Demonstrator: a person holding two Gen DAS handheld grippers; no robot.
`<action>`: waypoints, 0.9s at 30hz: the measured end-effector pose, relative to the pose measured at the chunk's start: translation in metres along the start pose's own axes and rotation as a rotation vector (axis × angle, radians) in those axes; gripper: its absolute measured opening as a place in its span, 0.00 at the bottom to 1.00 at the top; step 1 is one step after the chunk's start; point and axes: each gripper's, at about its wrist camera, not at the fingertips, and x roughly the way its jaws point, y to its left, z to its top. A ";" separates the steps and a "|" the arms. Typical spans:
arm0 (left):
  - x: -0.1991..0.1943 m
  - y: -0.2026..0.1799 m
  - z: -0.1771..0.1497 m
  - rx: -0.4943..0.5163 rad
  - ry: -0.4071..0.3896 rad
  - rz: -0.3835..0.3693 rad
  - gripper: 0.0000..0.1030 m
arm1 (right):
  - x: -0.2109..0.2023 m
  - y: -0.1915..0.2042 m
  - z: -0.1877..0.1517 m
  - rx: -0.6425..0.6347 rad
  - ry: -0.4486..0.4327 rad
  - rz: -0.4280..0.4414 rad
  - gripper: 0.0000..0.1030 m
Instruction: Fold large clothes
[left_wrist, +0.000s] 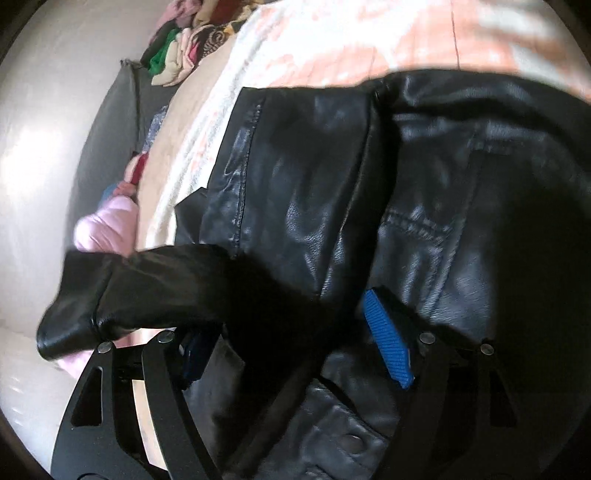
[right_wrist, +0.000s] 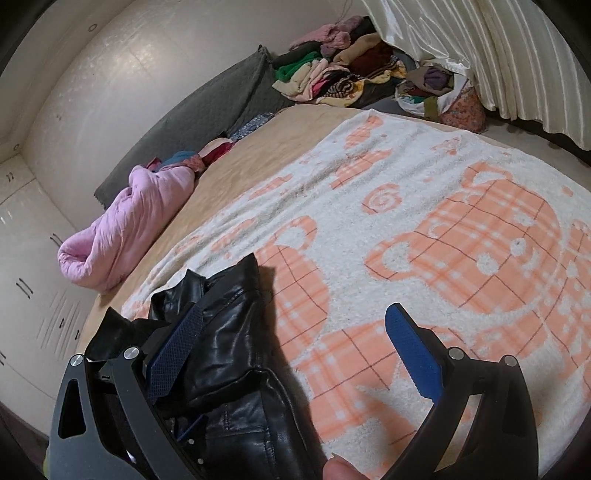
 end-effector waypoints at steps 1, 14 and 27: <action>-0.002 0.002 -0.001 -0.011 -0.010 -0.020 0.68 | 0.001 0.001 0.000 -0.003 0.002 -0.001 0.96; -0.040 0.041 -0.004 -0.219 -0.136 -0.225 0.90 | 0.005 0.010 0.002 -0.030 0.018 0.010 0.96; -0.012 0.211 -0.175 -1.086 -0.065 -0.257 0.91 | 0.108 0.101 -0.024 -0.201 0.289 0.121 0.94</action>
